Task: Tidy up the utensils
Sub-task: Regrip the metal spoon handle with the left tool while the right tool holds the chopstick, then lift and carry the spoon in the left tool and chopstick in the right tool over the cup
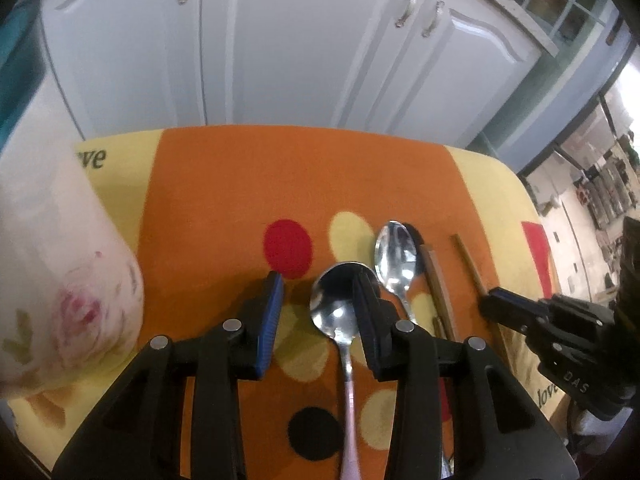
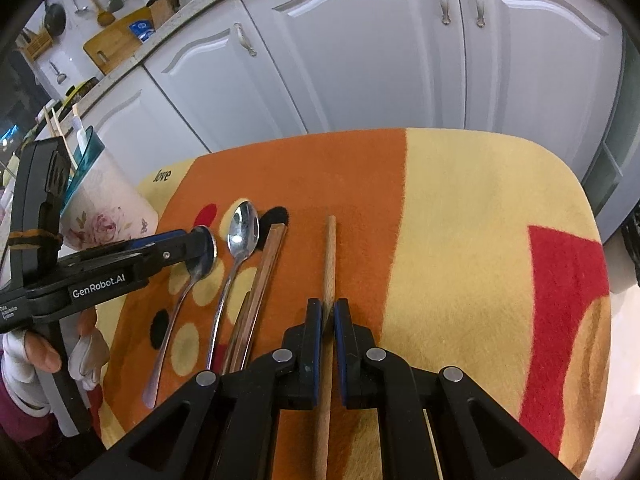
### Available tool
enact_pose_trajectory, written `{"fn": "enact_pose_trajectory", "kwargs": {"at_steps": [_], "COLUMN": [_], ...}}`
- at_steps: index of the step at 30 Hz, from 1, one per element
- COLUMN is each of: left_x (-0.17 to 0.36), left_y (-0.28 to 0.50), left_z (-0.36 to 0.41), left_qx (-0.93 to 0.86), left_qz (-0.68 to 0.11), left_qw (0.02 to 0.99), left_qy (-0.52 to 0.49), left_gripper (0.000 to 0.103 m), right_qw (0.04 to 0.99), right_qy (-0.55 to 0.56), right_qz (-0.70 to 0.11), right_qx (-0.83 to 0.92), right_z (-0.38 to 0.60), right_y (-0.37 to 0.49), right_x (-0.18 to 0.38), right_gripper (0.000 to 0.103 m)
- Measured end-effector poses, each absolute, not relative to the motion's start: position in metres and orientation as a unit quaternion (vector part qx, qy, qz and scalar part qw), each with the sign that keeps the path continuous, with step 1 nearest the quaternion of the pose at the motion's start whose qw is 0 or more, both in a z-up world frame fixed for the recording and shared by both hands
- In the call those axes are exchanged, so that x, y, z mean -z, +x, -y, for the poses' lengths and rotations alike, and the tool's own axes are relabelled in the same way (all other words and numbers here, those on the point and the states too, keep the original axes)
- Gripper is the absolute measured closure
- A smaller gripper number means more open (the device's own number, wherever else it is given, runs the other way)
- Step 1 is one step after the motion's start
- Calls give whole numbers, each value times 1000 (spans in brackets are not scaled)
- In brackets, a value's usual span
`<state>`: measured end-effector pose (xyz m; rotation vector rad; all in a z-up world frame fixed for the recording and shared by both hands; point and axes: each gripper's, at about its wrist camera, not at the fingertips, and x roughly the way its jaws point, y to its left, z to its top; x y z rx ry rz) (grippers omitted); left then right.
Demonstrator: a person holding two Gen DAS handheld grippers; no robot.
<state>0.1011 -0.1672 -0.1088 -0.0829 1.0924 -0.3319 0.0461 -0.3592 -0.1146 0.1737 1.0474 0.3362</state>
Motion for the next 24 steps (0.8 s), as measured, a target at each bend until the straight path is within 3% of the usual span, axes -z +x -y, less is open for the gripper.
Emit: {"fn": "enact_pose_trajectory", "kwargs": {"at_steps": [3, 10, 24], "left_x": [109, 102, 73], "left_y": [99, 95, 65], "left_z": [172, 174, 156], "left_qx": [173, 188, 205], "left_qz": [-518, -518, -502], "left_qw": [837, 834, 839], "left_qy": [-28, -15, -40], "left_gripper": [82, 97, 101], "right_qw": [846, 842, 869], "right_qy": [81, 63, 85], "right_qz": [-501, -510, -450], "right_qx": [-163, -165, -189], "right_z": [357, 347, 353], "right_y": [52, 69, 33], "right_x": [116, 116, 63], "right_gripper": [97, 97, 98]}}
